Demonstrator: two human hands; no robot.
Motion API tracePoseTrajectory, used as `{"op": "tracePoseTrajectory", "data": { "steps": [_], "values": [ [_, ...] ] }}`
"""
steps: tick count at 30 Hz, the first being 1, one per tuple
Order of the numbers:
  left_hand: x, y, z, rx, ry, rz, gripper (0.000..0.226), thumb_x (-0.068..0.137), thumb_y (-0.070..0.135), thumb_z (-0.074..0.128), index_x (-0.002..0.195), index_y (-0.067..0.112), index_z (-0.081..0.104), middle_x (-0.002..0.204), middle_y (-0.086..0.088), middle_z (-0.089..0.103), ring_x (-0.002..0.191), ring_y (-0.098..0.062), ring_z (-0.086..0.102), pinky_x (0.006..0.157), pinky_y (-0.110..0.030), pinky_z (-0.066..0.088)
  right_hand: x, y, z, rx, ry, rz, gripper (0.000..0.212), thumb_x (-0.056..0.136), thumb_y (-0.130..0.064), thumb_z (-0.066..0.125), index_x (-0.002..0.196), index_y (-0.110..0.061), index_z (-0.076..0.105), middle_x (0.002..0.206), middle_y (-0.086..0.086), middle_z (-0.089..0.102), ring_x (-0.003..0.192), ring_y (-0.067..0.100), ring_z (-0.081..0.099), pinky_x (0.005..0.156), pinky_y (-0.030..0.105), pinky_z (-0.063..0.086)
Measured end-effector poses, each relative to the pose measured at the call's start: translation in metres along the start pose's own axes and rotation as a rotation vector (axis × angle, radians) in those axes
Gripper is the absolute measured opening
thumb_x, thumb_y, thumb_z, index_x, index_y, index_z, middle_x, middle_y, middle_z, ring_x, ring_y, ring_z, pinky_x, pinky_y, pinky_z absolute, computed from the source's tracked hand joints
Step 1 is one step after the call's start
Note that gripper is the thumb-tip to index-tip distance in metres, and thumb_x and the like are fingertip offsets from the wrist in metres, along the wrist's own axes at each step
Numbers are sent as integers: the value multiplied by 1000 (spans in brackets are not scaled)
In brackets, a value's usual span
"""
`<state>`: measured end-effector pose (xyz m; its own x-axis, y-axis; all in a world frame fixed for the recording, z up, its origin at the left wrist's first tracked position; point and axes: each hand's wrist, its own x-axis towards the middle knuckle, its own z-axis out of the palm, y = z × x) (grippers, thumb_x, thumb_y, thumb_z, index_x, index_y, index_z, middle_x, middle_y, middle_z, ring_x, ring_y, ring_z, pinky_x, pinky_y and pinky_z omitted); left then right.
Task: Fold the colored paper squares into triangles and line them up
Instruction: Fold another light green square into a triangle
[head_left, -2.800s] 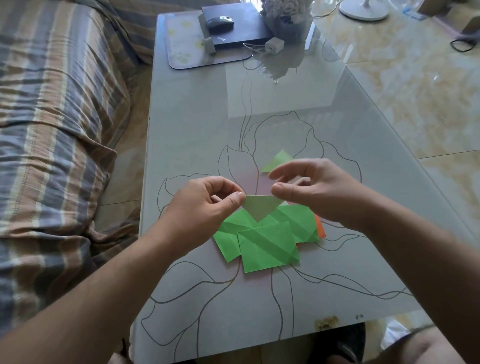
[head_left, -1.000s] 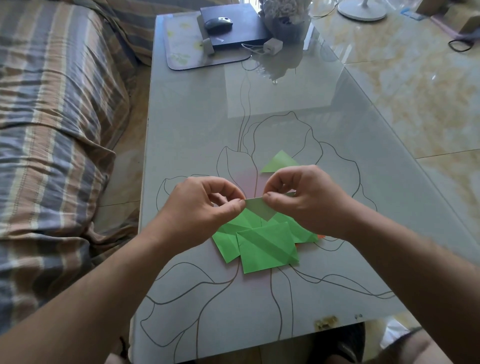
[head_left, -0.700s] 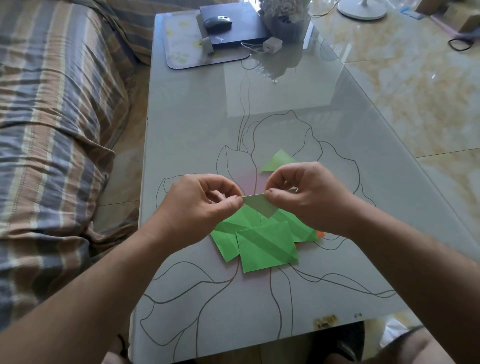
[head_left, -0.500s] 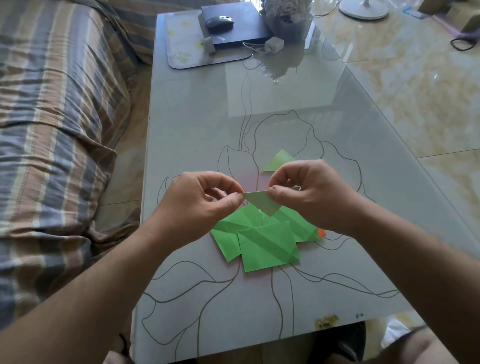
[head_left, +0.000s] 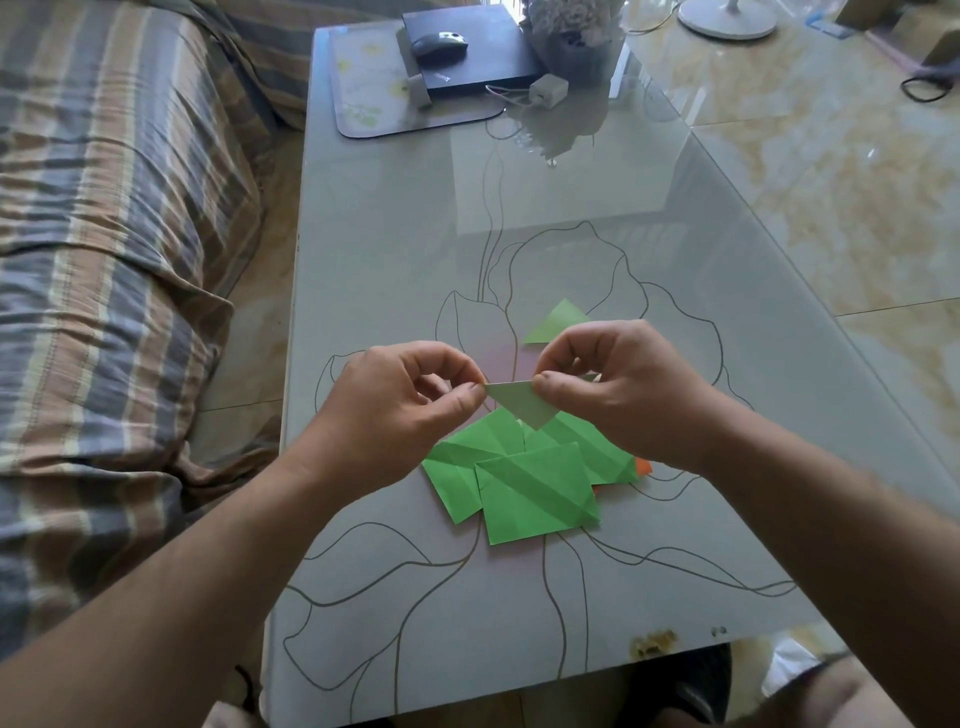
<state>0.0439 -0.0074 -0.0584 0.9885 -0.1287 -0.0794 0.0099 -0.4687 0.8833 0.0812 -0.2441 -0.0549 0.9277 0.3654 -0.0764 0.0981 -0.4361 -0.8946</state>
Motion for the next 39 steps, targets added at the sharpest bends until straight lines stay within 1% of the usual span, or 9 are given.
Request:
{"op": "tracePoseTrajectory", "data": {
  "steps": [2,5,7,14,21,26,30,34,39],
  "values": [
    [1,1,0,35,2,12,10,92,26,75,82,28,74,62,8,61,47,-2,44,48,-15,37,1,2,-1,-30,4,-15,15,90,-24,77,76,-27,75,78,7,73,75,40,66,68,56,55],
    [2,-1,-3,13,35,-20,12,93,23,74,81,24,73,57,9,53,45,-4,37,46,-15,32,4,8,-8,-101,12,-35,15,90,-24,78,76,-28,75,74,-10,72,69,10,64,69,35,55],
    [2,-2,-4,-24,35,-44,13,93,21,74,80,22,72,57,8,49,45,-7,34,45,-16,30,4,9,-13,-130,-3,-40,15,91,-23,77,77,-27,74,71,-15,69,67,2,60,70,27,52],
    [2,-2,-8,-73,3,-62,12,94,20,73,82,21,73,60,5,53,47,-8,36,44,-17,31,5,10,-22,-160,31,-54,14,91,-24,76,77,-28,73,77,-3,73,74,20,67,71,38,55],
    [2,3,-8,-36,14,-30,8,94,24,75,85,23,74,60,15,60,44,-1,43,46,-10,35,5,9,-32,-178,18,-82,11,91,-19,76,79,-20,74,80,-9,72,75,5,64,72,16,49],
    [4,0,-9,4,24,15,8,92,27,76,85,26,74,65,16,66,52,0,53,54,-13,43,4,5,-40,8,36,-2,11,93,-15,75,82,-12,72,79,4,73,74,18,65,72,33,52],
    [1,-3,-9,244,123,245,9,88,24,79,82,30,75,80,19,74,82,-2,70,79,-22,56,8,2,-43,353,58,312,16,104,-22,56,93,-14,64,83,8,68,84,29,69,82,45,51],
    [-1,-2,2,430,163,667,8,88,16,83,82,16,78,88,13,74,84,-7,69,79,-34,57,7,3,-31,452,-240,653,48,99,-59,47,119,-17,58,93,13,71,85,31,68,76,42,51],
    [-3,-1,5,529,184,837,13,97,22,75,87,15,81,93,5,76,85,-20,70,75,-43,54,4,-3,-23,524,-332,633,44,93,-38,68,128,-16,54,102,20,68,85,33,66,75,42,54]
  ]
}}
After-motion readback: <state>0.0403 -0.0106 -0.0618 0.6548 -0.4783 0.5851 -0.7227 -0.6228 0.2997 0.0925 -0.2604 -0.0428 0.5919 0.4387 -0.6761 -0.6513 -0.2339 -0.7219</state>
